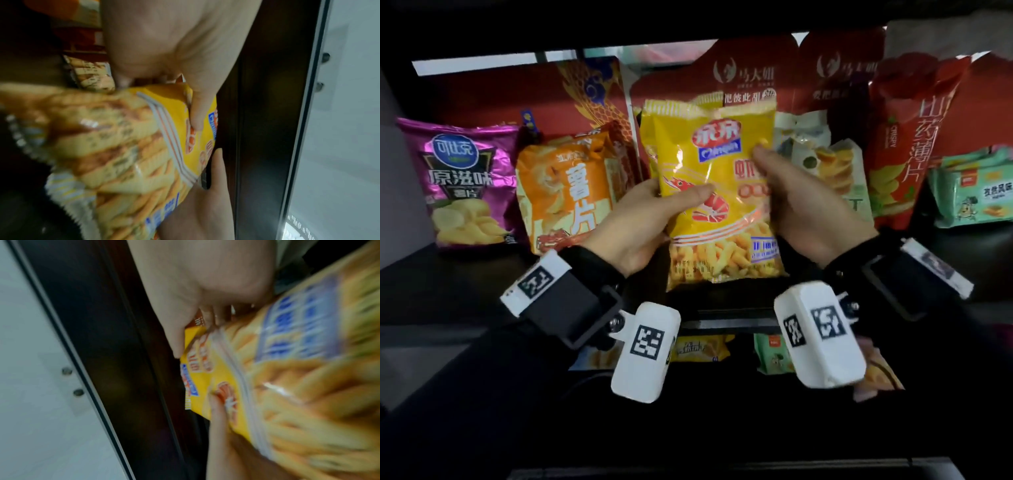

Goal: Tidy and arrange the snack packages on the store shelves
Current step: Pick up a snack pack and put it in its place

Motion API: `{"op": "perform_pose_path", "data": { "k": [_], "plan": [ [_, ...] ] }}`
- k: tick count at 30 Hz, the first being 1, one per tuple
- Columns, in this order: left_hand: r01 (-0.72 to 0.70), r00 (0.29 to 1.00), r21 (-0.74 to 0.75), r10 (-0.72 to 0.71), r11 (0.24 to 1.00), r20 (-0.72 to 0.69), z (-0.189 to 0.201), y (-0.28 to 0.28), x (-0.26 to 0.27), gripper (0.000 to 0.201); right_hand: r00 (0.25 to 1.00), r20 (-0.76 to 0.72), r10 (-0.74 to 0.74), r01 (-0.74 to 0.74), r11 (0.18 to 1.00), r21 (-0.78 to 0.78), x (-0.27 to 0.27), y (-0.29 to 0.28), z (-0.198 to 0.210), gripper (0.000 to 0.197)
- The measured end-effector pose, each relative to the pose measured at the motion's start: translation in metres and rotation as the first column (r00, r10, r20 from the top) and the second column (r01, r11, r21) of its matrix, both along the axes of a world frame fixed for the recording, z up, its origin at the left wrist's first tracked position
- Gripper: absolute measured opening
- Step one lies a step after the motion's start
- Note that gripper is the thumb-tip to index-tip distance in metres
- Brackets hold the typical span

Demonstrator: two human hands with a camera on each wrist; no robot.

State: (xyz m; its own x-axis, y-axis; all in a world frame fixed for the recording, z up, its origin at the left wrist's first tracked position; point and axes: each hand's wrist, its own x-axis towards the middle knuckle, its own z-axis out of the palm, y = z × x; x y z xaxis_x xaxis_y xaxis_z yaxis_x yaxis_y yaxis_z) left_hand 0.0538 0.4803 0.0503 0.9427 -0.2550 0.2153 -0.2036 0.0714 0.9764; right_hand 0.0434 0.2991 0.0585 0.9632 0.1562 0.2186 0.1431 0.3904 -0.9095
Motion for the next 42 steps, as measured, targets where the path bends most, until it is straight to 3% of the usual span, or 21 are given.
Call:
{"op": "perform_pose_path", "data": {
  "k": [2, 4, 6, 8, 11, 13, 16, 18, 20, 26, 28, 31, 33, 38, 40, 42],
  "plan": [
    [-0.040, 0.999, -0.105, 0.040, 0.994, -0.009, -0.005, 0.003, 0.000, 0.057, 1.000, -0.009, 0.007, -0.008, 0.996, -0.086, -0.006, 0.003, -0.012, 0.043],
    [-0.036, 0.999, -0.132, 0.037, 0.991, 0.005, -0.011, 0.004, -0.002, 0.055, 0.997, 0.004, -0.082, 0.082, 0.992, -0.092, -0.008, 0.005, -0.022, 0.030],
    [-0.061, 0.997, -0.047, 0.063, 0.997, 0.049, -0.020, 0.002, -0.005, 0.073, 0.984, 0.013, -0.178, 0.179, 0.981, -0.075, -0.008, 0.005, -0.027, 0.022],
    [-0.115, 0.991, 0.047, 0.111, 0.992, 0.081, -0.031, -0.002, -0.010, 0.087, 0.978, -0.002, -0.207, 0.206, 0.976, -0.064, -0.008, 0.008, -0.029, 0.028],
    [-0.211, 0.968, 0.022, 0.206, 0.977, 0.144, -0.040, -0.001, -0.018, 0.072, 0.983, -0.003, -0.186, 0.185, 0.980, -0.079, -0.007, 0.013, -0.034, 0.035],
    [-0.303, 0.935, -0.070, 0.310, 0.950, 0.171, -0.037, 0.007, -0.023, 0.060, 0.977, 0.009, -0.214, 0.211, 0.959, -0.188, -0.008, 0.013, -0.039, 0.041],
    [-0.427, 0.861, -0.186, 0.460, 0.885, 0.215, -0.029, 0.030, -0.033, 0.051, 0.929, 0.123, -0.350, 0.370, 0.849, -0.378, -0.007, 0.011, -0.052, 0.020],
    [-0.529, 0.783, -0.243, 0.578, 0.813, 0.230, -0.027, 0.054, -0.041, 0.047, 0.902, 0.234, -0.363, 0.432, 0.752, -0.497, -0.005, 0.011, -0.061, 0.008],
    [-0.611, 0.716, -0.266, 0.663, 0.746, 0.216, -0.029, 0.086, -0.051, 0.046, 0.893, 0.313, -0.323, 0.450, 0.648, -0.614, -0.004, 0.011, -0.066, 0.010],
    [-0.883, 0.452, -0.105, 0.889, 0.458, 0.072, -0.048, 0.158, -0.058, 0.082, 0.878, 0.418, -0.233, 0.478, 0.397, -0.783, -0.003, 0.013, -0.065, 0.028],
    [-0.920, 0.390, 0.016, 0.908, 0.392, 0.155, -0.050, 0.162, -0.054, 0.089, 0.883, 0.424, -0.203, 0.470, 0.358, -0.807, -0.005, 0.015, -0.066, 0.030],
    [-0.929, 0.293, 0.318, 0.899, 0.188, 0.324, -0.050, 0.156, -0.053, 0.086, 0.867, 0.474, -0.155, 0.498, 0.319, -0.806, -0.010, 0.016, -0.066, 0.030],
    [-0.890, 0.312, 0.432, 0.886, 0.146, 0.343, -0.050, 0.151, -0.054, 0.076, 0.862, 0.489, -0.134, 0.504, 0.317, -0.803, -0.012, 0.016, -0.066, 0.030],
    [-0.786, 0.402, 0.601, 0.859, 0.145, 0.318, -0.046, 0.161, -0.052, 0.068, 0.862, 0.493, -0.118, 0.502, 0.340, -0.795, -0.014, 0.015, -0.067, 0.029],
    [-0.763, 0.442, 0.621, 0.846, 0.180, 0.298, -0.046, 0.171, -0.054, 0.067, 0.861, 0.494, -0.117, 0.501, 0.352, -0.791, -0.014, 0.014, -0.068, 0.030],
    [-0.758, 0.501, 0.594, 0.824, 0.269, 0.265, -0.045, 0.177, -0.059, 0.070, 0.862, 0.492, -0.121, 0.499, 0.363, -0.787, -0.013, 0.014, -0.068, 0.030]
  ]
}}
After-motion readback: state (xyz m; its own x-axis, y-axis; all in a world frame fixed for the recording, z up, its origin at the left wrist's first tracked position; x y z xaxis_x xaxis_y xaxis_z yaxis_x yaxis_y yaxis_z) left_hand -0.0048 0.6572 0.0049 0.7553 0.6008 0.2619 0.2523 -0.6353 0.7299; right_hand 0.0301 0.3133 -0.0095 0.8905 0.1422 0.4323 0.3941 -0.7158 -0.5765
